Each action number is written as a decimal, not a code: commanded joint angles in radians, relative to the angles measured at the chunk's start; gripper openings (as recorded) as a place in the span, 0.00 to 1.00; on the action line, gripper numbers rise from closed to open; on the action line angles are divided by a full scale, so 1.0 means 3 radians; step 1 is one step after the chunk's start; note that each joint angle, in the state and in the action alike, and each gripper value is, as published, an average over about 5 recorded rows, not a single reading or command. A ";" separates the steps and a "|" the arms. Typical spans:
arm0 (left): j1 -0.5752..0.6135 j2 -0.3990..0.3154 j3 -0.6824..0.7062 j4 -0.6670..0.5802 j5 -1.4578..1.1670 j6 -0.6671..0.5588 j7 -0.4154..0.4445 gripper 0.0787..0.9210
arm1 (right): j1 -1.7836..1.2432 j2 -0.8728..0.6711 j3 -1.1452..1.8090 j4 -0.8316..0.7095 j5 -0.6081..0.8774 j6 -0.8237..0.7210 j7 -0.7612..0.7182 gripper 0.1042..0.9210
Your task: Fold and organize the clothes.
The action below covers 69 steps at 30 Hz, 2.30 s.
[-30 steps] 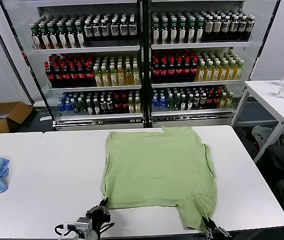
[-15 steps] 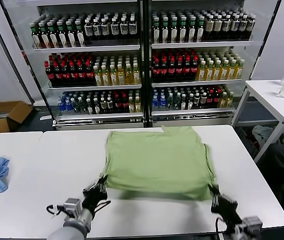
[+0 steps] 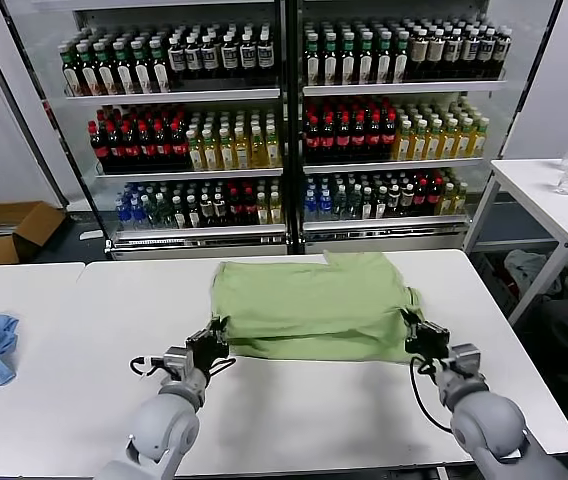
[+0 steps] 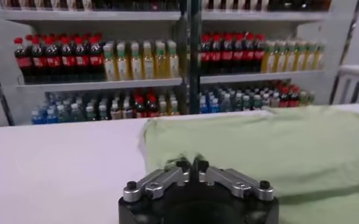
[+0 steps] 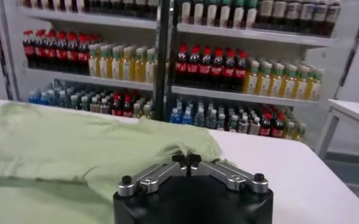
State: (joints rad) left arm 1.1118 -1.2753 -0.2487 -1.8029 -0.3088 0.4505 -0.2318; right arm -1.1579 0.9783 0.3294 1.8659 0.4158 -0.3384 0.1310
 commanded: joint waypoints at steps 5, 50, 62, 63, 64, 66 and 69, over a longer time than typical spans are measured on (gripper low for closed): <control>0.0382 -0.0089 -0.0088 -0.0125 0.0431 -0.0067 -0.0120 0.43 | -0.0559 0.0134 0.0455 -0.0007 -0.0121 -0.0206 0.0136 0.50; 0.2899 0.0087 -0.0797 -0.2205 0.0128 0.0257 -0.0008 0.11 | -0.1933 -0.0004 0.1254 0.1669 0.0251 -0.0090 0.0020 0.25; 0.0538 0.0382 -0.0772 -0.0864 -0.0368 0.0352 0.0220 0.54 | 0.0994 -0.0075 -0.0208 -0.0324 0.0842 -0.0615 0.0273 0.68; 0.0340 0.0396 -0.0695 -0.0654 -0.0340 0.0364 0.0195 0.58 | 0.1186 -0.0020 -0.0336 -0.0507 0.0852 -0.0643 0.0269 0.71; 0.0162 0.0401 -0.0618 -0.0453 -0.0303 0.0378 0.0159 0.62 | 0.1344 0.0044 -0.0452 -0.0677 0.0862 -0.0664 0.0263 0.75; -0.0189 0.0397 -0.0472 -0.0074 -0.0250 0.0404 0.0086 0.68 | 0.1613 0.0175 -0.0638 -0.1015 0.0871 -0.0692 0.0241 0.81; -0.0581 0.0375 -0.0265 0.0366 -0.0218 0.0416 0.0018 0.78 | 0.1948 0.0381 -0.0865 -0.1454 0.0876 -0.0735 0.0191 0.86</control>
State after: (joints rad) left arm 1.2893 -1.1882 -0.4127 -1.9963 -0.3683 0.5620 -0.2074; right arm -1.0595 0.9972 0.3420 1.8464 0.6254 -0.5015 0.1776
